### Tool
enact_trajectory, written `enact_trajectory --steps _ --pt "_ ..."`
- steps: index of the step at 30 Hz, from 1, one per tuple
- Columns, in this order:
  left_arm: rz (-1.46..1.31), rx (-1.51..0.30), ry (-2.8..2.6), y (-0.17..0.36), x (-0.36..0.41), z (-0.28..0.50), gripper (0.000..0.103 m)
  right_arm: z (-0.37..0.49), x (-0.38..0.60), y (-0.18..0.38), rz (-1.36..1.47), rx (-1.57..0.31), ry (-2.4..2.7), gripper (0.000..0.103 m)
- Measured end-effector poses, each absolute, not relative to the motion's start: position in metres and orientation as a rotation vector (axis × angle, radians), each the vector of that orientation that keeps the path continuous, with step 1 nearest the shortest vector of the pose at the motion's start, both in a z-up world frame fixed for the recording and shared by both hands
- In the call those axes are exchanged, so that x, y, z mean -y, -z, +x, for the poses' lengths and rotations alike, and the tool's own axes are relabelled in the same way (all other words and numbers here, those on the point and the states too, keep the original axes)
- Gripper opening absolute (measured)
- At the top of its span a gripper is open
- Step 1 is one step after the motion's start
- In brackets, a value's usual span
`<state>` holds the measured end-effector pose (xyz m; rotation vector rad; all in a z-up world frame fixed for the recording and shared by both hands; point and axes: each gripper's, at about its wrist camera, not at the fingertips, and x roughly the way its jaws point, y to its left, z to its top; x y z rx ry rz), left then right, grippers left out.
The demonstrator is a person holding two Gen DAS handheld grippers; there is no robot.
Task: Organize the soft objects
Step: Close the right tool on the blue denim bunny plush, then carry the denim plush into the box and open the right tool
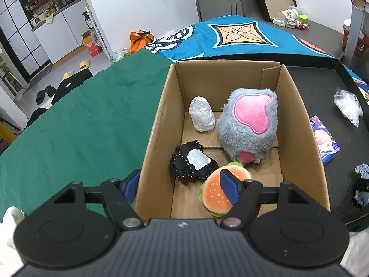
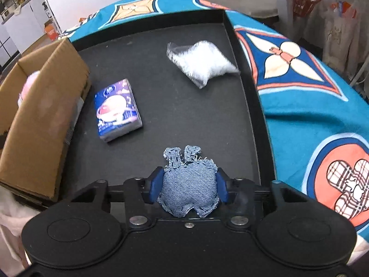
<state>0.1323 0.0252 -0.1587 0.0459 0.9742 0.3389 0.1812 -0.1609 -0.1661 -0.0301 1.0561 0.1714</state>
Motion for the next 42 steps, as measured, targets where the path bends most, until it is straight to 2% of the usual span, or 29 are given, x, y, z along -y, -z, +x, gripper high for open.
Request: enact_trajectory --steps 37,39,42 --pt "-0.06 -0.911 -0.331 0.149 -0.054 0.112 0.072 0.176 0.093 0.081 -0.018 -0.718 -0.41 0.041" --pt "-0.076 -0.894 -0.335 0.148 -0.057 0.109 0.071 0.175 0.089 0.076 -0.012 -0.706 -0.421 0.041" --pt "-0.107 -0.891 -0.336 0.149 -0.063 0.106 0.063 0.173 0.08 0.07 -0.012 -0.691 -0.445 0.041"
